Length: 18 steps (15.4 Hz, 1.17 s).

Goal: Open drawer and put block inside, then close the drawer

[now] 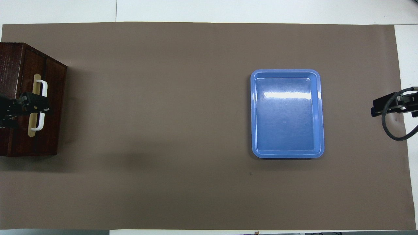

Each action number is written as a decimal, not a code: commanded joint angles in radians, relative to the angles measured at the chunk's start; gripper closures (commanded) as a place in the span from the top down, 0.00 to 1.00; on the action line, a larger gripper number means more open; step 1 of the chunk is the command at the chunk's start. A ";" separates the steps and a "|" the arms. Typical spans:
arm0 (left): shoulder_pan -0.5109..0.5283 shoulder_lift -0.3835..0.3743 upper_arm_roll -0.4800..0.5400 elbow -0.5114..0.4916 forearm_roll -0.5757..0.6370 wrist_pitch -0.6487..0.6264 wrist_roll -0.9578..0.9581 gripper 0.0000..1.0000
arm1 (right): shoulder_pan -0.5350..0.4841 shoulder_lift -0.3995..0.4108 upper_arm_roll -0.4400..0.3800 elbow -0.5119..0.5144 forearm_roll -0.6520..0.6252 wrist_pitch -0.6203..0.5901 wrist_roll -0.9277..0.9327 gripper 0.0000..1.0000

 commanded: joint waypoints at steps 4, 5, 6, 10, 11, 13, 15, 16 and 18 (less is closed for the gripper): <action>-0.078 -0.012 0.000 -0.019 -0.009 0.027 0.014 1.00 | -0.011 0.010 0.007 0.017 0.017 -0.004 -0.005 1.00; -0.075 -0.014 0.002 -0.011 -0.009 -0.017 0.070 1.00 | -0.011 0.010 0.007 0.017 0.017 -0.004 -0.005 1.00; -0.072 -0.015 0.003 -0.010 -0.009 -0.037 0.147 1.00 | -0.011 0.010 0.007 0.017 0.017 -0.004 -0.005 1.00; -0.062 -0.003 0.014 0.030 -0.010 -0.100 0.261 1.00 | -0.011 0.010 0.007 0.017 0.017 -0.003 -0.007 1.00; -0.060 0.002 0.014 0.043 -0.010 -0.100 0.259 1.00 | -0.011 0.010 0.007 0.017 0.017 -0.004 -0.007 1.00; -0.060 0.029 0.014 0.082 -0.012 -0.108 0.259 1.00 | -0.011 0.010 0.007 0.017 0.017 -0.003 -0.007 1.00; -0.060 0.057 0.014 0.116 -0.016 -0.111 0.261 1.00 | -0.011 0.010 0.007 0.017 0.017 -0.003 -0.007 1.00; -0.062 0.063 0.014 0.130 -0.019 -0.108 0.261 1.00 | -0.011 0.010 0.007 0.017 0.017 -0.003 -0.007 1.00; -0.066 0.087 0.012 0.153 -0.021 -0.114 0.262 1.00 | -0.011 0.010 0.007 0.017 0.017 -0.003 -0.007 1.00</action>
